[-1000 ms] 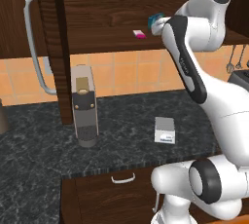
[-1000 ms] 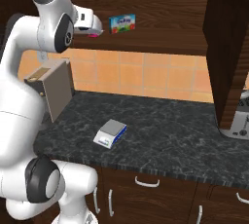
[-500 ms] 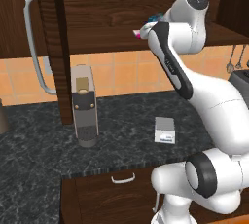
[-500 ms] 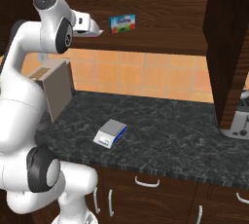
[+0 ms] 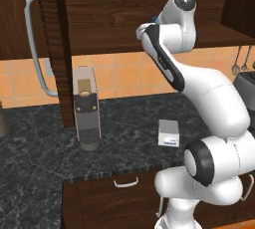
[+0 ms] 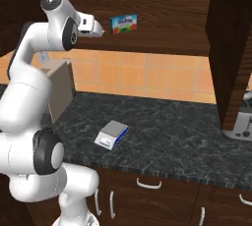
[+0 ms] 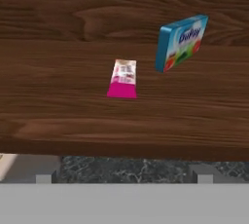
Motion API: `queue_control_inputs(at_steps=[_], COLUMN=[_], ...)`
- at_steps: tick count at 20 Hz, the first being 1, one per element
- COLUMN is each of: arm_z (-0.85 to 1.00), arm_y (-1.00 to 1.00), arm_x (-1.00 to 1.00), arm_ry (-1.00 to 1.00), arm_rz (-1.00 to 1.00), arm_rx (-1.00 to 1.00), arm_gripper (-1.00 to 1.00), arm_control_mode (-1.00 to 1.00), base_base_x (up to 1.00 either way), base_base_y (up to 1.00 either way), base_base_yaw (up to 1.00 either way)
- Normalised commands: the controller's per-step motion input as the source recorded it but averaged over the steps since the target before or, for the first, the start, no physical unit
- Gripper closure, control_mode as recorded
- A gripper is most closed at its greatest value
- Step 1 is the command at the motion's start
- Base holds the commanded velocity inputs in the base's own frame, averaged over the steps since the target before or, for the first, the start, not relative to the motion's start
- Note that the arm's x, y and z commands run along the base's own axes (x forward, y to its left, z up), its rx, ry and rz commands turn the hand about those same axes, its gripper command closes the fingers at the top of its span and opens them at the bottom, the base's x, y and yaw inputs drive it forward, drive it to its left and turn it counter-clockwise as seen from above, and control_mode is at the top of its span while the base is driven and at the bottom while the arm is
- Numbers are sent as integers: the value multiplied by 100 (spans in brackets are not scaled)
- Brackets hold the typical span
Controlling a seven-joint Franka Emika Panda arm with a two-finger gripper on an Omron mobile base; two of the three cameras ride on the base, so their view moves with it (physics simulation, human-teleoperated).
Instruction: Pick the bar and place it on the digital scale for weighing, and close the cabinet.
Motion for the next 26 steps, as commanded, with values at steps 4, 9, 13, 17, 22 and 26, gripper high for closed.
queue_control_inputs(at_steps=[4, 9, 13, 17, 22, 26], arm_z=[-19, -10, -4, -4, 0, 0], arm_y=[1, 0, 0, 0, 0, 6], arm_x=[30, 25, 29, 41, 29, 28], arm_ry=[0, 0, 0, 0, 3, 3], arm_rz=[-4, -1, 0, 0, 0, 0], arm_rx=[0, 0, 0, 0, 0, 0], arm_gripper=[-100, -100, -100, -100, -100, -100], arm_control_mode=[-100, -100, -100, -100, -100, -100], base_base_x=[0, 0, 0, 0, 0, 0], base_base_y=[0, 0, 0, 0, 0, 0], base_base_yaw=[0, 0, 0, 0, 0, 0])
